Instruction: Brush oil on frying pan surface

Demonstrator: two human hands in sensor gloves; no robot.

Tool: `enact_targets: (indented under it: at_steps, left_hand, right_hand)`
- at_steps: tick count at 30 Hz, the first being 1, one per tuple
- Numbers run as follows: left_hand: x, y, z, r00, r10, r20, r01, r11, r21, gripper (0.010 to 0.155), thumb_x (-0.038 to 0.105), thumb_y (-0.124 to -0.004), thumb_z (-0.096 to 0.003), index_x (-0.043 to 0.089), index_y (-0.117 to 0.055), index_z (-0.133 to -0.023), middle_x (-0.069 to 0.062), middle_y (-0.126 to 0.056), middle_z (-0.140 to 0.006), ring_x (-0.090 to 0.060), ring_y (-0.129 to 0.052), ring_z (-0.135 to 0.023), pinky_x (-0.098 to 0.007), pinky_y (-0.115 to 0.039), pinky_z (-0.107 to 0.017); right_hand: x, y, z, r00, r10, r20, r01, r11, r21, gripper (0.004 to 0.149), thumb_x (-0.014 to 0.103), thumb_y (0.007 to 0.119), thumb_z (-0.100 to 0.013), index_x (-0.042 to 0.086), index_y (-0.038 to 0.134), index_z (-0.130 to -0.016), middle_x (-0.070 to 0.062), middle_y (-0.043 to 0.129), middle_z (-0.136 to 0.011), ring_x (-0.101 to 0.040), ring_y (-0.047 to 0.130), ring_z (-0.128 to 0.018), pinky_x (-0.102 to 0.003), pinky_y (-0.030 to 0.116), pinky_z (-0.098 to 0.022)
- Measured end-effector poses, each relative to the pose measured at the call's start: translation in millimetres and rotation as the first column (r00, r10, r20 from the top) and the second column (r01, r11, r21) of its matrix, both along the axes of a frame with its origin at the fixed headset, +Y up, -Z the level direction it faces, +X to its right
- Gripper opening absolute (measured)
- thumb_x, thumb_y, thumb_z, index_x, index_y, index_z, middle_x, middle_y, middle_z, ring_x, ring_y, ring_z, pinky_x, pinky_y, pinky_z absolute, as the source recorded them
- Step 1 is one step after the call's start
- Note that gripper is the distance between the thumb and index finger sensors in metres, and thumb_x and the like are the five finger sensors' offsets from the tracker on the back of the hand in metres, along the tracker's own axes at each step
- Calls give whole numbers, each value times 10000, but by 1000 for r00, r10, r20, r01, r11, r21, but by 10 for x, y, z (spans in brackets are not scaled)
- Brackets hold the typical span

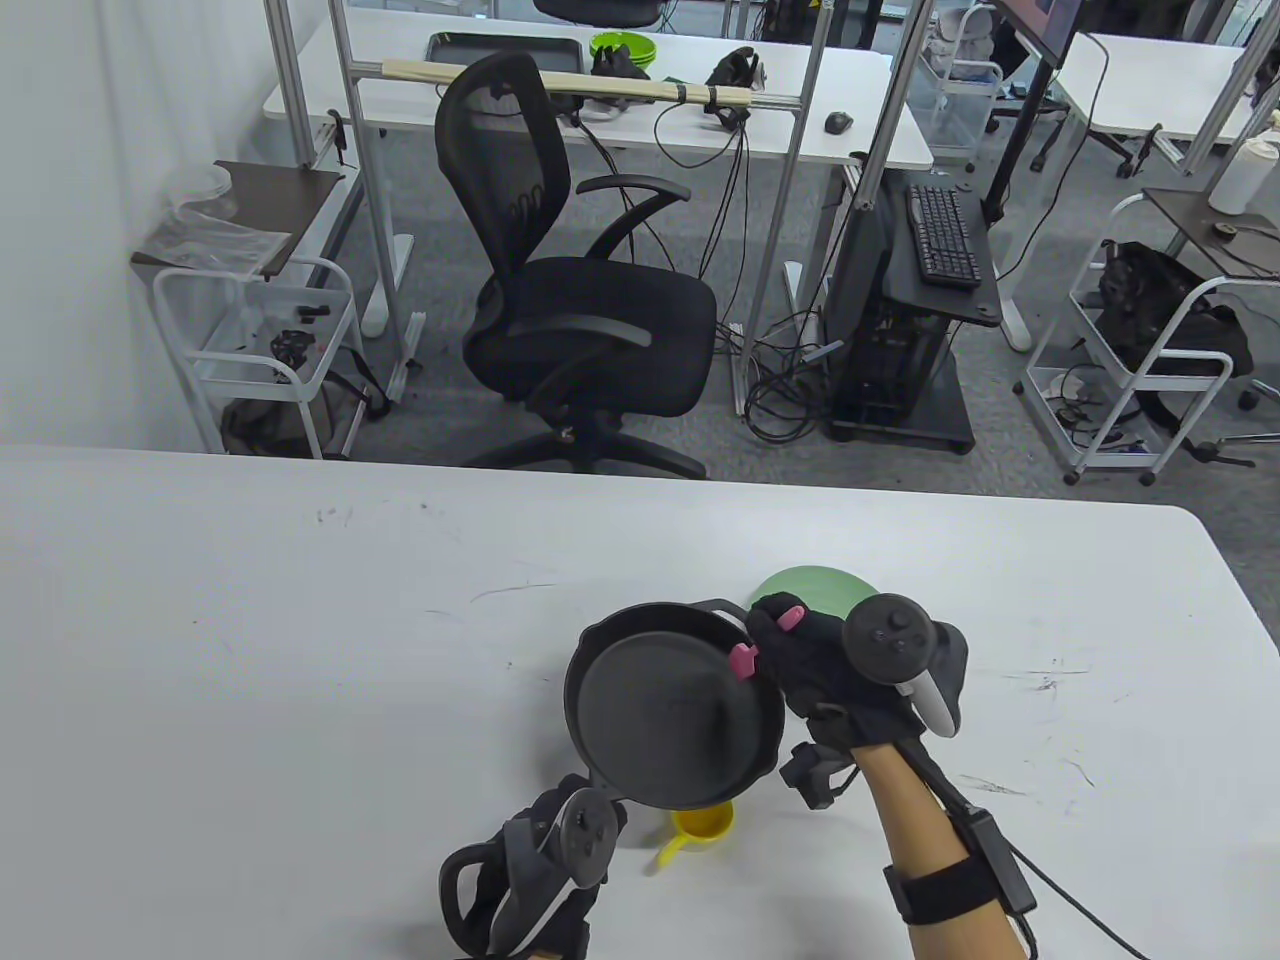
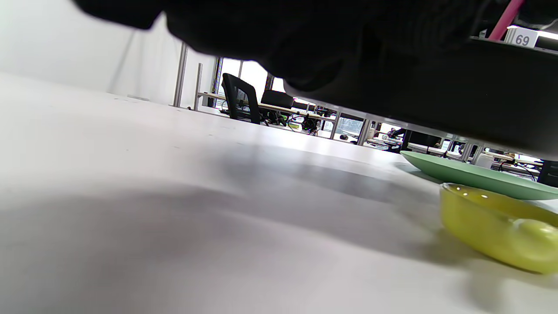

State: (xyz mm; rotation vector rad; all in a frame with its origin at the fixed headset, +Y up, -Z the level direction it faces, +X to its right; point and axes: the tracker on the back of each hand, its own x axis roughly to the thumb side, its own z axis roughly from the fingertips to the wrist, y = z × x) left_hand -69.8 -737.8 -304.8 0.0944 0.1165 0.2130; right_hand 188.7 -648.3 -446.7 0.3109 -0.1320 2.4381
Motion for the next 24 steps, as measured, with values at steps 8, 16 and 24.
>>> enact_targets:
  at_steps: [8, 16, 24]
  left_hand:
    - [58, -13, -6, 1000, 4, 29, -4, 1000, -3, 605, 582, -735, -491, 138, -835, -890, 41, -987, -467, -111, -971, -221, -345, -869, -183]
    - [85, 8, 19, 1000, 9, 30, -9, 1000, 6, 605, 579, -736, -492, 134, -835, -889, 37, -987, -466, -113, -970, -218, -347, -868, -180]
    - [96, -5, 17, 999, 18, 39, -18, 1000, -3, 605, 580, -734, -493, 135, -834, -890, 38, -985, -467, -113, -969, -218, -347, -868, -180]
  right_hand:
    - [-258, -227, -37, 997, -54, -56, 49, 995, -88, 420, 460, 723, -629, 162, 786, -919, -186, 974, -622, -122, 938, -289, -236, 828, -162]
    - [-606, -219, 22, 984, -105, -141, 88, 989, -122, 406, 462, 719, -634, 172, 792, -908, -180, 975, -605, -111, 937, -277, -225, 826, -152]
    - [-881, -205, 66, 957, -174, -232, 131, 973, -192, 410, 459, 718, -635, 172, 781, -921, -182, 974, -627, -117, 939, -289, -229, 827, -161]
